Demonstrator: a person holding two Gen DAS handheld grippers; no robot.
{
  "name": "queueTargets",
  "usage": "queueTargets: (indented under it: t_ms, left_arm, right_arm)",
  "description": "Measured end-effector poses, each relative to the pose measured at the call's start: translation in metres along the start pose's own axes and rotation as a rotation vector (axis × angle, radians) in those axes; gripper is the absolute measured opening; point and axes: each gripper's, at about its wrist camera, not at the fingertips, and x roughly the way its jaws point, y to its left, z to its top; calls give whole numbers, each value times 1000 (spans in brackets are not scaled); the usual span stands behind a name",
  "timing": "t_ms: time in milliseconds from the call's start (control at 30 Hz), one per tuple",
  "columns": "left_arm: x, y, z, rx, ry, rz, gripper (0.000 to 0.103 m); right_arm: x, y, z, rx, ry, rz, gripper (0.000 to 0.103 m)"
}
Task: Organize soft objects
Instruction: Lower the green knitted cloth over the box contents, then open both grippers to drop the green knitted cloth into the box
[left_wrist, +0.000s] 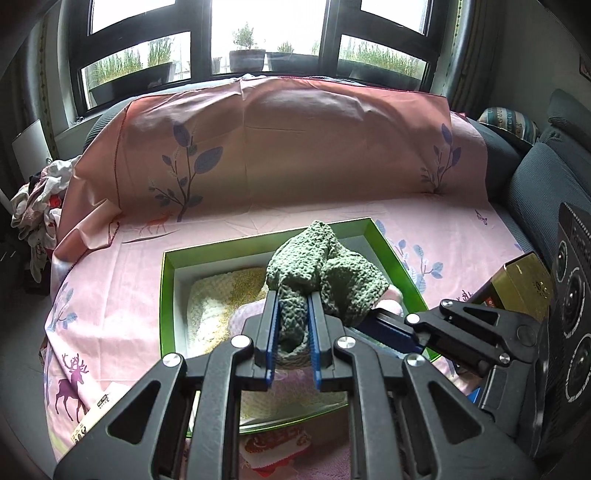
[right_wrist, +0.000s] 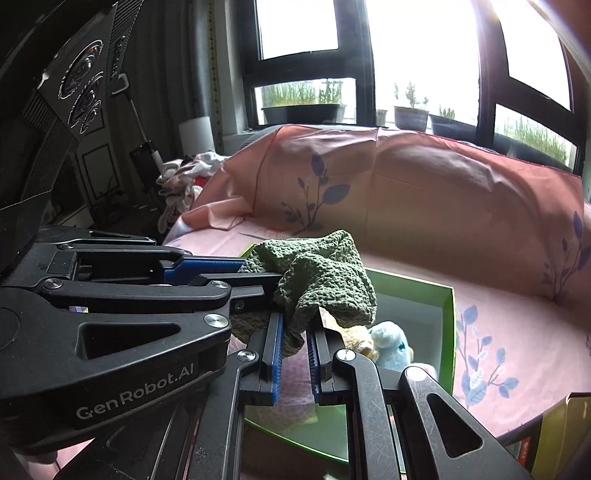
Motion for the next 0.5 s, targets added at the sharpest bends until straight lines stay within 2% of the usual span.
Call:
queueTargets:
  t_ms: [300,500]
  left_arm:
    - [24,9,-4,-33,57,10,15]
    - [36,13,-3,-51,85,19,17]
  right_arm:
    - [26,-11,-8,51,78,-2,14]
    - [33,-11,-9,48,106,-33,14]
